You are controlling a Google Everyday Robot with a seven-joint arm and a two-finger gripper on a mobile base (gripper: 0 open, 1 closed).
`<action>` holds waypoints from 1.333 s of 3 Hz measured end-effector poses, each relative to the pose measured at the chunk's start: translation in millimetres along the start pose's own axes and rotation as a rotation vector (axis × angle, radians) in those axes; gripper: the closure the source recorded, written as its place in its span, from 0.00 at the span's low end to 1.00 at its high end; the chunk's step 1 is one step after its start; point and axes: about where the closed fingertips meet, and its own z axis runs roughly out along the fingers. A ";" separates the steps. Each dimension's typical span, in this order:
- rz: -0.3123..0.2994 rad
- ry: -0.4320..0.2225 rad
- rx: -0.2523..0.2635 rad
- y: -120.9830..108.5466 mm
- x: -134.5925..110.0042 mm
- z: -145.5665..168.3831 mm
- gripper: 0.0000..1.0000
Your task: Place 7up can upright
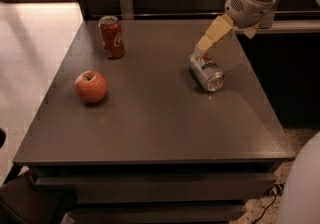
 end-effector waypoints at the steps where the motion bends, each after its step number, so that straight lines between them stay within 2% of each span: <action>1: 0.041 0.054 -0.001 8.4 -8.8 19.1 0.00; 3: 0.144 0.176 -0.021 23.9 3.1 57.3 0.00; 4: 0.152 0.186 -0.006 34.3 3.0 67.7 0.00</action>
Offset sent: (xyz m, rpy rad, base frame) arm -0.0254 0.0257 -0.0621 -0.1008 0.2807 -0.1554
